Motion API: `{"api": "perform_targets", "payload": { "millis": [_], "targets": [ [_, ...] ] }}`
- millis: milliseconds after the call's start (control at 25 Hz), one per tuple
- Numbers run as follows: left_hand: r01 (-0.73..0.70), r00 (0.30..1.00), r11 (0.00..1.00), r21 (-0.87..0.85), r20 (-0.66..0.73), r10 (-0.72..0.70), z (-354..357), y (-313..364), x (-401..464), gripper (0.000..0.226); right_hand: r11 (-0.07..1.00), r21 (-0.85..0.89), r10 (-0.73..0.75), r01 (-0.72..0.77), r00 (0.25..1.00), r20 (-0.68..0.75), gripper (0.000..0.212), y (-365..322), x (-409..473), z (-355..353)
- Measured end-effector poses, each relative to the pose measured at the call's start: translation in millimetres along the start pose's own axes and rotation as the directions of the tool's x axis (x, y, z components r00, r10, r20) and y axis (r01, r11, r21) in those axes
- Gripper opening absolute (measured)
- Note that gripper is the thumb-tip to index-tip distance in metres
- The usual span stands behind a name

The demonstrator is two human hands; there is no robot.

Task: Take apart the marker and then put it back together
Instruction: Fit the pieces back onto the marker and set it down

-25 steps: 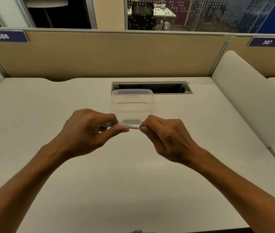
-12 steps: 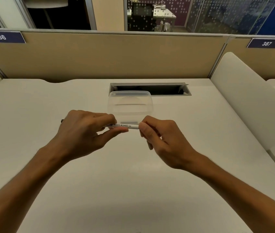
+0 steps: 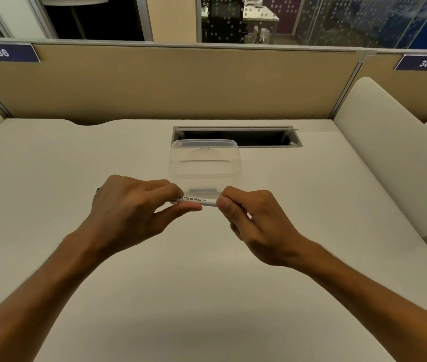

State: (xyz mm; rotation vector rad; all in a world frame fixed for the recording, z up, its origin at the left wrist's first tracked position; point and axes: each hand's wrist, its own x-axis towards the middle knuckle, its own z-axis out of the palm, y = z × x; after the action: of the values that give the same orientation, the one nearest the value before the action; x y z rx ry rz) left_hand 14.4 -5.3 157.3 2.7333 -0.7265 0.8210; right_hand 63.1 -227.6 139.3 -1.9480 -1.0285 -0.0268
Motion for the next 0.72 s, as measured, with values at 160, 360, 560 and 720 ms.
{"api": "perform_targets", "payload": {
  "millis": [160, 360, 560, 720],
  "targets": [
    [-0.126, 0.992, 0.971, 0.204, -0.003, 0.130, 2.9, -4.2, -1.3, 0.038, 0.774, 0.470, 0.343, -0.424, 0.905, 0.251, 0.040, -3.3, 2.5, -2.3],
    [-0.019, 1.000, 1.000, -0.015, 0.020, 0.019, 6.9, -4.0, 1.5, 0.044, 0.990, -0.004, 0.139, -0.139, 0.990, 0.022, 0.035, -1.9, -2.7, -1.8],
    [0.019, 0.999, 0.998, -0.057, 0.030, -0.017, 5.5, -2.4, 2.4, 0.044, 0.854, -0.485, -0.211, 0.190, 0.978, 0.012, 0.027, 2.4, -1.5, -6.8],
    [-0.013, 1.000, 1.000, -0.025, 0.023, 0.014, 6.6, -1.7, 2.5, 0.043, 0.918, -0.373, -0.150, 0.134, 0.989, -0.013, 0.028, 4.4, -2.8, -0.6]
  ]
}}
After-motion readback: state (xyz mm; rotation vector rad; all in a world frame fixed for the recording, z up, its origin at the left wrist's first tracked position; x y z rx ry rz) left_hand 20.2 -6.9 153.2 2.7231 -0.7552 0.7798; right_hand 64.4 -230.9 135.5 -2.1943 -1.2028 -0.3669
